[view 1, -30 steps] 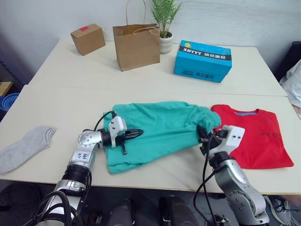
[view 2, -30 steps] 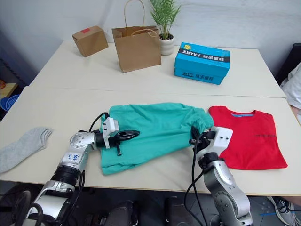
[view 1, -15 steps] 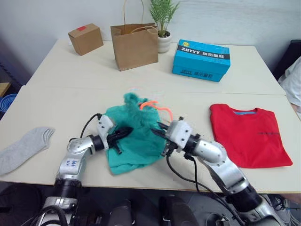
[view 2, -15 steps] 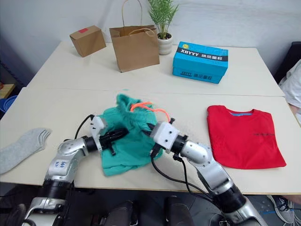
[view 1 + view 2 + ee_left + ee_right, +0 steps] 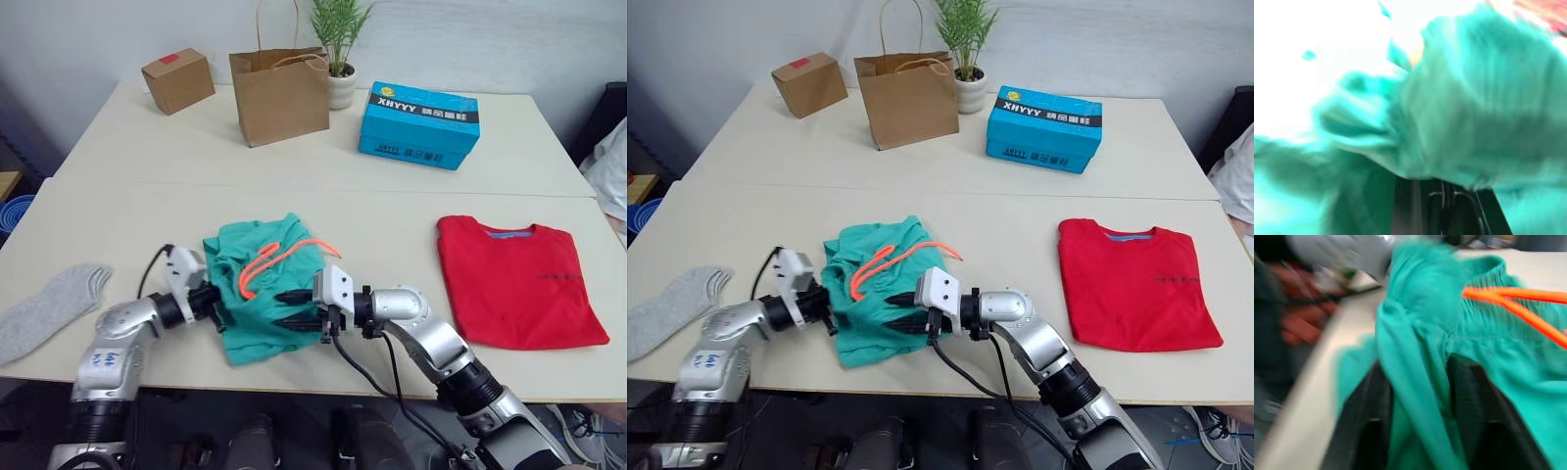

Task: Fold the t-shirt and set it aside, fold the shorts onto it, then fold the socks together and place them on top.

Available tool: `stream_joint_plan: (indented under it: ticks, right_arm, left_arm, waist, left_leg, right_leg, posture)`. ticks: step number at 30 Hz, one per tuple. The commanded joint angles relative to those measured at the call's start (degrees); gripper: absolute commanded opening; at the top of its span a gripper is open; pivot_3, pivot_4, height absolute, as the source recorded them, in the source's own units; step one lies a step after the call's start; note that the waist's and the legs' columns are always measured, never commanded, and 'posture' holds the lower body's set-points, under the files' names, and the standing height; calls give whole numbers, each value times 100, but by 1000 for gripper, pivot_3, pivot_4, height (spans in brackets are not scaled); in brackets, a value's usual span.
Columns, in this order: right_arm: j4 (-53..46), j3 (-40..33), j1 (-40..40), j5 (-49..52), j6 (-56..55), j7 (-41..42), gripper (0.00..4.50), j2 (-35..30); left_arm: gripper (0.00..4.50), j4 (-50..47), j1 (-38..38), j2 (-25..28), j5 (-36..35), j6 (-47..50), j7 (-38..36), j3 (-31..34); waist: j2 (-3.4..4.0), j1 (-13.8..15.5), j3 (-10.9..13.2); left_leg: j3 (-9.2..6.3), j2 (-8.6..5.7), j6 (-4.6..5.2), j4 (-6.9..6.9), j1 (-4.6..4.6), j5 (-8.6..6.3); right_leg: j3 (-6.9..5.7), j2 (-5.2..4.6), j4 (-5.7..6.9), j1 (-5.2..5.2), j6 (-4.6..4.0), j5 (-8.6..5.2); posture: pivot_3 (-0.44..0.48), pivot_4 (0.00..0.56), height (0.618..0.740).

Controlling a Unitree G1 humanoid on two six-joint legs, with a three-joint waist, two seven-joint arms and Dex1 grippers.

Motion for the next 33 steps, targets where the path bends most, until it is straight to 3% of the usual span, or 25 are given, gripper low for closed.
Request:
stream_joint_plan:
  ticks: [1,5,8,12,16,19,22,27,33]
  right_arm:
    - [-161,-340,-437,595,501,649,3058,-42]
    - [-519,-958,-646,1548,1674,798,4483,-257]
    - [-417,-1233,-563,1479,1590,863,4483,-421]
    - [329,-1121,-383,314,104,737,3534,-434]
    - [1067,-1112,-294,-480,-943,16,2194,22]
    - [1579,-905,-319,-974,-1320,-210,1157,293]
    - [1893,-773,-352,-1314,-1587,-343,132,461]
    - [1982,-527,-249,-1698,-1724,-331,57,524]
    - [1352,-236,161,-1657,-1208,451,57,-81]
  left_arm:
    - [0,-1042,605,192,-419,508,241,466]
    - [0,-1680,1496,153,-675,728,496,1035]
    - [0,-1716,1570,-38,-760,543,829,1425]
    - [0,-2018,1510,-218,-1495,682,780,1721]
    - [0,-2192,473,113,-1937,1261,488,866]
    - [0,-1348,-522,285,-964,955,-2,-386]
    - [0,-508,-1094,288,-283,490,-300,-1099]
    - [0,1080,-1923,-113,793,-29,91,-1790]
    - [0,1873,-2015,-469,1034,-306,574,-1546]
  waist:
    - [1,-50,2]
    - [4,-73,3]
    - [5,-3,4]
    - [3,3,3]
    - [3,83,6]
    - [11,56,10]
    - [12,-31,10]
    - [11,-65,11]
    - [8,-33,9]
  left_leg:
    - [0,-2,2,0,0,-1]
    - [-8,-3,-1,-8,-1,-3]
    - [-22,-3,-4,-9,-6,-5]
    - [-22,-3,-28,-8,-5,-18]
    - [-23,-7,-10,-4,-7,-3]
    - [-20,-13,-13,-3,-8,16]
    - [-1,-12,-11,-6,3,21]
    - [3,-4,-32,-5,-6,31]
    - [4,-3,-28,2,0,27]
  right_leg:
    - [0,-5,0,1,1,0]
    - [-2,-7,-9,2,0,0]
    - [-15,-8,-19,3,-9,-5]
    - [-16,-8,-20,5,-14,-6]
    - [-22,-7,-18,8,-13,-6]
    - [-23,-7,-10,12,-11,3]
    - [-9,-1,-10,14,-8,9]
    - [-6,10,0,-5,-8,9]
    - [-4,7,13,-2,-5,8]
  posture:
    - [0,150,740]
    - [0,150,740]
    - [0,150,740]
    - [0,150,740]
    - [0,150,740]
    - [0,150,740]
    - [0,150,740]
    - [0,150,740]
    - [0,150,740]
